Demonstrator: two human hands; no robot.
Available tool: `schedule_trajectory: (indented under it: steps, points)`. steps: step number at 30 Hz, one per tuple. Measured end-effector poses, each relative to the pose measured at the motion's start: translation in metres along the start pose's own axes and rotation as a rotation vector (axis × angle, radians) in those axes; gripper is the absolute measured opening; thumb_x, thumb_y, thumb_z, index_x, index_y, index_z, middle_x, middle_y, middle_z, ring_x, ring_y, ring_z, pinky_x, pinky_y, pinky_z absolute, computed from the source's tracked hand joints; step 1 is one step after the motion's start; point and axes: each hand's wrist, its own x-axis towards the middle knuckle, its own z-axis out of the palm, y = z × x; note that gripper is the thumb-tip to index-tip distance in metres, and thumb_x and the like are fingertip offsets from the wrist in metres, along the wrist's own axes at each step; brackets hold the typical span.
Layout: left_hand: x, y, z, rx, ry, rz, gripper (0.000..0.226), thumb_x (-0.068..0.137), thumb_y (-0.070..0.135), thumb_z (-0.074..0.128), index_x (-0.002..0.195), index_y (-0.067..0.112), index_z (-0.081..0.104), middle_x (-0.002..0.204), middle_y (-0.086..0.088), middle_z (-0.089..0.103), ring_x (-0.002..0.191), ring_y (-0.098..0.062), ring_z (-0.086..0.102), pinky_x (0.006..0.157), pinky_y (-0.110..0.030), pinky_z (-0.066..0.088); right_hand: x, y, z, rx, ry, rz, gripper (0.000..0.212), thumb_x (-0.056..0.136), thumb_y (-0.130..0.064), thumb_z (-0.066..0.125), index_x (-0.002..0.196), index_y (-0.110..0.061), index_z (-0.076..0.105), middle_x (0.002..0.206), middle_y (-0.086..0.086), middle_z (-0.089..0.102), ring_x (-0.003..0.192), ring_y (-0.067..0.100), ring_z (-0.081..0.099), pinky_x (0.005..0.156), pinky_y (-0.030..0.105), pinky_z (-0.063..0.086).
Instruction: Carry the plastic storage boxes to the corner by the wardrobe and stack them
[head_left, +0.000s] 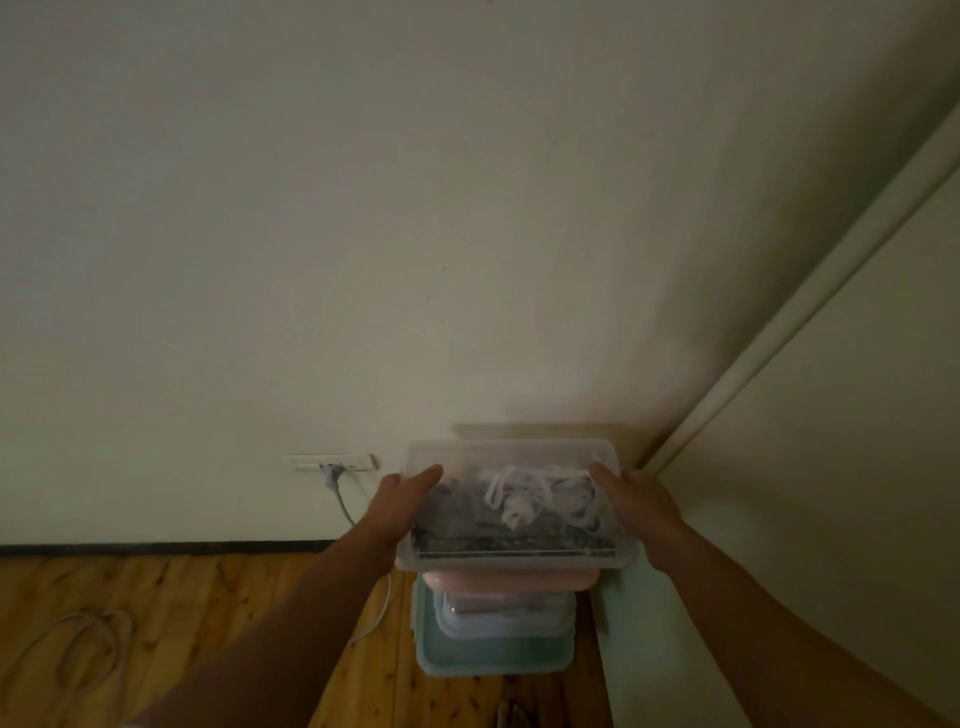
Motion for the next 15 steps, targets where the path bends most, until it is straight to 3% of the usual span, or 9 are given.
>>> schedule_trajectory:
  steps: [4, 15]
  points:
    - [0.008, -0.002, 0.009, 0.025, 0.046, -0.021, 0.066, 0.088, 0.040, 0.063, 0.136, -0.002, 0.046, 0.128, -0.013, 0.056, 0.095, -0.023, 0.055, 0.068, -0.026, 0.044, 0.014, 0.006, 0.002, -0.002, -0.020, 0.021, 0.057, 0.087, -0.052, 0.058, 0.121, -0.007, 0.063, 0.124, 0.015, 0.062, 0.111, 0.030, 0.058, 0.085, 0.033, 0.047]
    - [0.018, -0.002, 0.014, 0.040, 0.086, -0.011, 0.066, 0.089, 0.042, 0.061, 0.140, 0.003, 0.042, 0.133, -0.012, 0.053, 0.097, -0.020, 0.051, 0.070, -0.027, 0.041, 0.029, 0.007, 0.004, -0.015, -0.042, -0.006, 0.055, 0.087, -0.052, 0.059, 0.126, -0.012, 0.060, 0.129, 0.011, 0.059, 0.115, 0.030, 0.056, 0.094, 0.039, 0.048]
